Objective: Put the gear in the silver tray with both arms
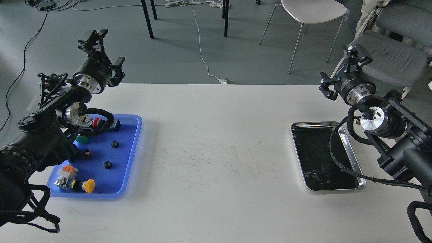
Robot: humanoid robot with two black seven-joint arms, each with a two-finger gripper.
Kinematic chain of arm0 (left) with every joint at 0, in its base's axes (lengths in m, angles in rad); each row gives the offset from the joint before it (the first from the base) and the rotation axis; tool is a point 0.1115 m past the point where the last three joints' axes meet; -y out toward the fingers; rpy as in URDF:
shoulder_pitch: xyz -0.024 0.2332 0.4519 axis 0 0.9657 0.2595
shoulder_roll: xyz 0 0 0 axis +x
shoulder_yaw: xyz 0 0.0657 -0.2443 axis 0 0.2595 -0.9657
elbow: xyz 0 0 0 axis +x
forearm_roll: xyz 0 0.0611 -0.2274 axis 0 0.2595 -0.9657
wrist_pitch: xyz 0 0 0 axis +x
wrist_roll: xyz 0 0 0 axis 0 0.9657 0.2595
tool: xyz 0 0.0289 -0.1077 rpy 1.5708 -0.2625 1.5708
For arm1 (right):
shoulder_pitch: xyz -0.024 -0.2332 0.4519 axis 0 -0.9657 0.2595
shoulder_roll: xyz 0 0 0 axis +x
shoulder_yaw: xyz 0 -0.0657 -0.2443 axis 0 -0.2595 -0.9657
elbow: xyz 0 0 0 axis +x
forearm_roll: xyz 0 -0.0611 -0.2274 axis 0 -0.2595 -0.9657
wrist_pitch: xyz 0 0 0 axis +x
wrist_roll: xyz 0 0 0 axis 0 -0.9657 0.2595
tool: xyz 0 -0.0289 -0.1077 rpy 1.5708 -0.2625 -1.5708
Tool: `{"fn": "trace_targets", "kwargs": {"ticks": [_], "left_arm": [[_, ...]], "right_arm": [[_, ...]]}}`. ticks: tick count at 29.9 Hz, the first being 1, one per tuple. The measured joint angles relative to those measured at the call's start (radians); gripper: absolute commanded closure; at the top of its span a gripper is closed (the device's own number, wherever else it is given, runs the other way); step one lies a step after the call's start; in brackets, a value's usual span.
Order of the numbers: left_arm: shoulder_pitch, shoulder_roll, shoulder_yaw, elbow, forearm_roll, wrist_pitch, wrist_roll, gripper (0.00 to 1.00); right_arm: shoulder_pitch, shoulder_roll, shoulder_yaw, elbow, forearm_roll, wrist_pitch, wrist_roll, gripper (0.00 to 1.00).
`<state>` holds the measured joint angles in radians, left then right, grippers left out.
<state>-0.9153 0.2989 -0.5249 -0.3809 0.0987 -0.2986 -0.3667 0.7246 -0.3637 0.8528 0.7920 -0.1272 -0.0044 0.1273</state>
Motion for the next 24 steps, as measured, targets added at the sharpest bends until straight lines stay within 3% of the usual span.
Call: {"fn": "trace_targets", "kwargs": {"ticks": [3,8,18,24], "left_arm": [[0.000,0.000,0.000,-0.001,0.001,0.000,-0.003,0.01],[0.006,-0.001,0.001,-0.004,0.019,-0.006,-0.047,0.01],[0.010,0.020,0.033,-0.004,0.026,-0.144,-0.055,0.01],[0.004,0.022,0.066,0.002,0.031,-0.144,-0.058,0.01]], "right_arm": [[0.000,0.000,0.000,0.000,0.000,0.000,0.000,0.01],[-0.003,-0.003,-0.001,0.001,0.000,0.001,0.000,0.01],[-0.017,-0.009,0.002,0.003,0.001,0.000,0.000,0.01],[-0.031,-0.020,-0.006,0.001,0.003,0.008,-0.011,0.01]]}}
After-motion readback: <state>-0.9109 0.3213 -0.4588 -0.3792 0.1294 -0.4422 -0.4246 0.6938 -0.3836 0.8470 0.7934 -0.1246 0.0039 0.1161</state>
